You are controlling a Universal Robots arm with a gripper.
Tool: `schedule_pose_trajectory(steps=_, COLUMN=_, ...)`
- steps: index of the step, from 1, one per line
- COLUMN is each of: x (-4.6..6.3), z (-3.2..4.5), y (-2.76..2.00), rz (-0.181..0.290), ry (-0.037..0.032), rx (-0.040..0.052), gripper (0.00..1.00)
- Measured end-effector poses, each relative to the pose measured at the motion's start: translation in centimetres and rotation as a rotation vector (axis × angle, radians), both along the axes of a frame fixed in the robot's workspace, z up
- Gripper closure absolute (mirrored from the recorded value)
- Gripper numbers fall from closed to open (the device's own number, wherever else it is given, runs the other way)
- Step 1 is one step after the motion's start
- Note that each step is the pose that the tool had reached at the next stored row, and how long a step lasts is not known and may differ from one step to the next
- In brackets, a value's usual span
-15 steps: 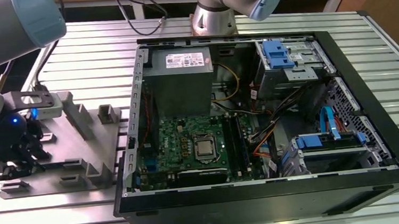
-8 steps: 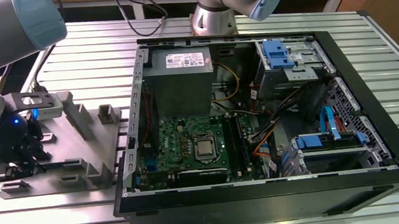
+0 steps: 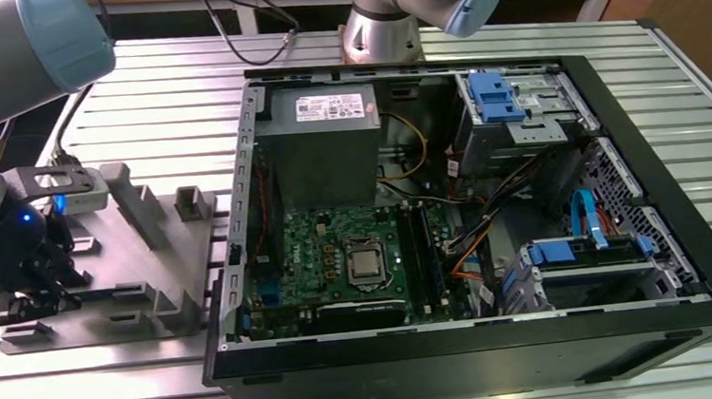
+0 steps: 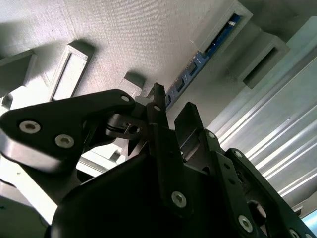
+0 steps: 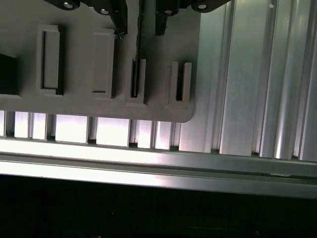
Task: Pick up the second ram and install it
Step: 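Pick up the second ram and move it above second insertion slot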
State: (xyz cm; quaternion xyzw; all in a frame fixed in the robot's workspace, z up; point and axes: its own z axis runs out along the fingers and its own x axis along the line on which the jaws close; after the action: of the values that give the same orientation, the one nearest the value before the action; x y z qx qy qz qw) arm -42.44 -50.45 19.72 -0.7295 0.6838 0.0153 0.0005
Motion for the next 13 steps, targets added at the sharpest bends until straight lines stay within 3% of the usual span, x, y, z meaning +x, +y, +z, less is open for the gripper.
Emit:
schedule_pose_trajectory(steps=7, x=-0.01, z=0.00, y=0.00, rz=0.003, ry=0.0000, rx=-0.0001, gripper=0.67)
schedule_pose_trajectory(steps=11, x=-0.01, z=0.00, y=0.00, rz=0.004, ry=0.0001, rx=-0.0001, gripper=0.82)
schedule_pose_trajectory(steps=13, x=-0.01, z=0.00, y=0.00, rz=0.005, ry=0.0001, rx=0.0000, gripper=0.82)
